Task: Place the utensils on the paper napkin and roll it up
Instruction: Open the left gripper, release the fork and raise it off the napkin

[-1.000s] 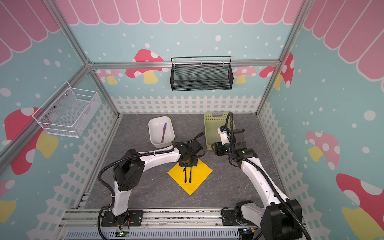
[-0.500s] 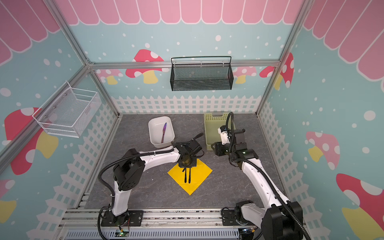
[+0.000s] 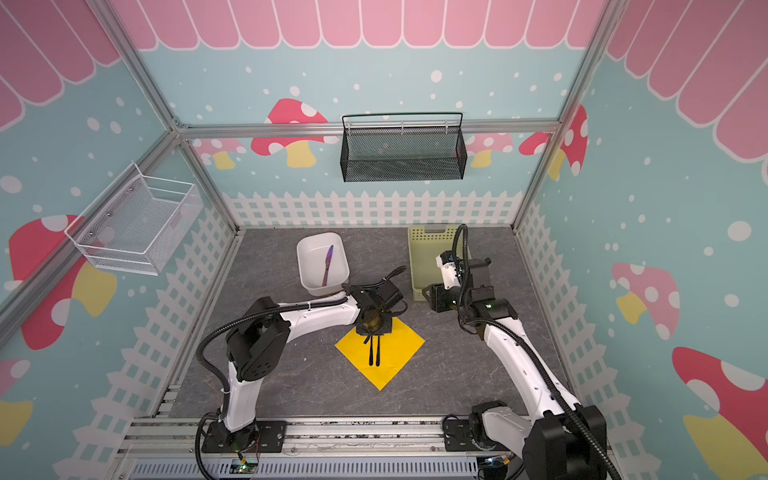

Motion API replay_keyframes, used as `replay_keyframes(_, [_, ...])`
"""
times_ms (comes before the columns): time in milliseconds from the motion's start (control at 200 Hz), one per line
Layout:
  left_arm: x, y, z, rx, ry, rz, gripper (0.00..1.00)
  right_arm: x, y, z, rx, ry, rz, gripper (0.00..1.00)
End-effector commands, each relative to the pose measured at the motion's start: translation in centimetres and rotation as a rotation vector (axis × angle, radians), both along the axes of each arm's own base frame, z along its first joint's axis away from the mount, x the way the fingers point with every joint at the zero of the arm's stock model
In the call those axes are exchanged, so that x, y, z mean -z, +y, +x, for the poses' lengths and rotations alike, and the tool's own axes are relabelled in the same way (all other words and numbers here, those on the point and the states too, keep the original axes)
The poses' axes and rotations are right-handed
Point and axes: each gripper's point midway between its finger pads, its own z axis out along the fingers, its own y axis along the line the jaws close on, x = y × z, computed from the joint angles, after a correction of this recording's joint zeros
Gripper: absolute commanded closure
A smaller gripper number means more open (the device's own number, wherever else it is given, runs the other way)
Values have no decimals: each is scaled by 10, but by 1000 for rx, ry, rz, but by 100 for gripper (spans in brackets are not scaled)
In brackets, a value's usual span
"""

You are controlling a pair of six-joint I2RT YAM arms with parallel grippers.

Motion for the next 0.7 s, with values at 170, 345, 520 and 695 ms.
replay_keyframes(170, [-35,-4,13,-29,-63,-67,80,-1,6,-5,-30,11,39,50])
replay_keyframes(345, [-81,5,28,-32,-148,-124,79,8,17,-11,-49,59,116,52])
replay_keyframes(520, [-108,26,39,-21,-199,-149,80,22,39,-18,-81,122,160,52])
replay_keyframes(695, [-124,51,45,10,-228,-178,81,36,65,-23,-117,177,174,52])
